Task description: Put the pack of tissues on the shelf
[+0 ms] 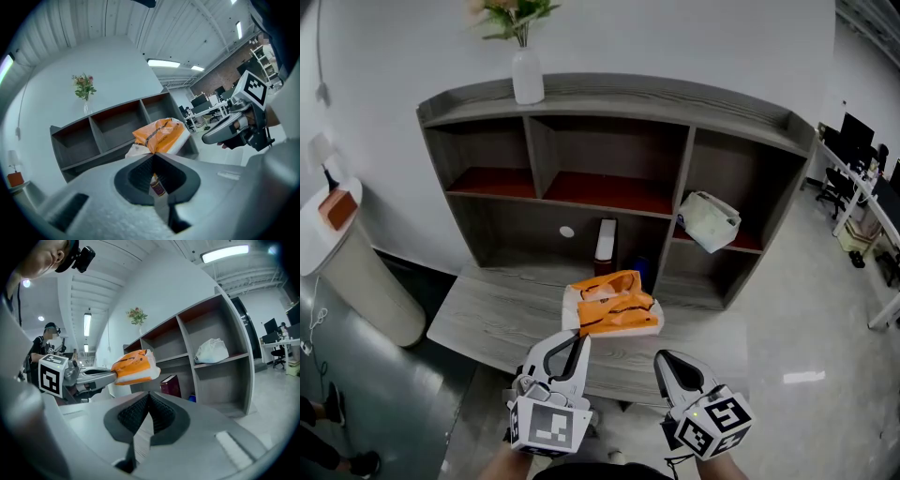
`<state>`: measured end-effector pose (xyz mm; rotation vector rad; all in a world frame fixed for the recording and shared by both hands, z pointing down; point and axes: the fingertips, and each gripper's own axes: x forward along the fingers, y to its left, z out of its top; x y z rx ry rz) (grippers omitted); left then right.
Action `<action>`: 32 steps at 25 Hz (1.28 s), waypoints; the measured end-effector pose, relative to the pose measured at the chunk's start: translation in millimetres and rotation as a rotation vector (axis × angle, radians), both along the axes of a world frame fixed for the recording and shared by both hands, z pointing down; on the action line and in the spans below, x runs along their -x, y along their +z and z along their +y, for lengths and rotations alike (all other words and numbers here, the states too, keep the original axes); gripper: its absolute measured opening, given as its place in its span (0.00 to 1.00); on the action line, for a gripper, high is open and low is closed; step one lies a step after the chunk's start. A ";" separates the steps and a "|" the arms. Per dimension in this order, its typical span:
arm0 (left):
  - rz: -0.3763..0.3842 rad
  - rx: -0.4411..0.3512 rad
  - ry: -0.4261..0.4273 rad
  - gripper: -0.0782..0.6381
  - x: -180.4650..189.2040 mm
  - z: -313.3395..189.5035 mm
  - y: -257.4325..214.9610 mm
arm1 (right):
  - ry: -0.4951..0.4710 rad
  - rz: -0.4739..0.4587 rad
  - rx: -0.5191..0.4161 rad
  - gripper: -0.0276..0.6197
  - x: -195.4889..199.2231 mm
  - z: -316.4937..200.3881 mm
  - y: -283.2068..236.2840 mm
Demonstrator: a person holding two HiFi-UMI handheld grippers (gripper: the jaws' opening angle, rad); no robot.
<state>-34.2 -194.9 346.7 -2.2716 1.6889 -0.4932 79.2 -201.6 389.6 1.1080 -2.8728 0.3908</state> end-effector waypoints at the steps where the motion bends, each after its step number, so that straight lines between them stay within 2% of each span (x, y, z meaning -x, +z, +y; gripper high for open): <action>1: 0.003 -0.003 0.003 0.11 1.3 -6.5 -3.2 | -0.002 0.001 -0.005 0.04 1.6 -4.6 -1.8; 26: -0.065 -0.111 0.067 0.11 38.1 -180.4 -84.8 | 0.037 -0.004 0.004 0.04 44.5 -155.3 -32.5; 32: -0.058 -0.133 0.073 0.11 42.4 -201.9 -81.8 | 0.063 -0.010 0.009 0.04 46.8 -167.4 -23.4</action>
